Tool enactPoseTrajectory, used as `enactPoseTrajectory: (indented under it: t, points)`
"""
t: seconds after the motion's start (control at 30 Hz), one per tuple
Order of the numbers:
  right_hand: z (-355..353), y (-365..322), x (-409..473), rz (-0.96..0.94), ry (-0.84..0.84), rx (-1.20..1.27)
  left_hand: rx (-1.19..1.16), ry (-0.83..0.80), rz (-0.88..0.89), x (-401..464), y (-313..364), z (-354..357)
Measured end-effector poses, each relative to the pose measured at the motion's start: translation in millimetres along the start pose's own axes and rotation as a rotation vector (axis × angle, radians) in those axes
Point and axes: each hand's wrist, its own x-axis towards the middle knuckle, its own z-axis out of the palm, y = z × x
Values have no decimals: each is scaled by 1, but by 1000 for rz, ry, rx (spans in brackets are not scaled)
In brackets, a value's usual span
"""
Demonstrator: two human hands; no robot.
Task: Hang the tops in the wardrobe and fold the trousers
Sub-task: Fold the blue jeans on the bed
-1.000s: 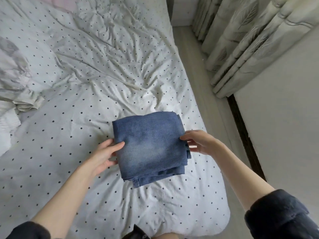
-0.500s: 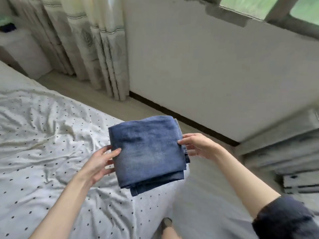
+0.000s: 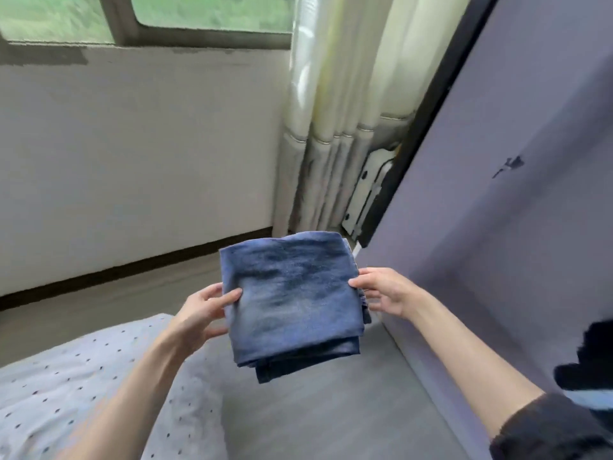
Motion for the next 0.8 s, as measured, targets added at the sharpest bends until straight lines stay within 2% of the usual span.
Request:
enactPoseTrajectory:
  t: [0.23,0.43,0.63,0.8]
  points:
    - [-160,49,-87,-32,288,220,178,-315,32,4,21,181]
    - [-259,56,-162,-103,510,367,279,-536,116,8,66,320]
    - [-332,28,-222,-227,735,467,362,-728,246,12,140,443]
    - [-385,-1,-271,-345,925,547,410,-894,423,-5,209,537]
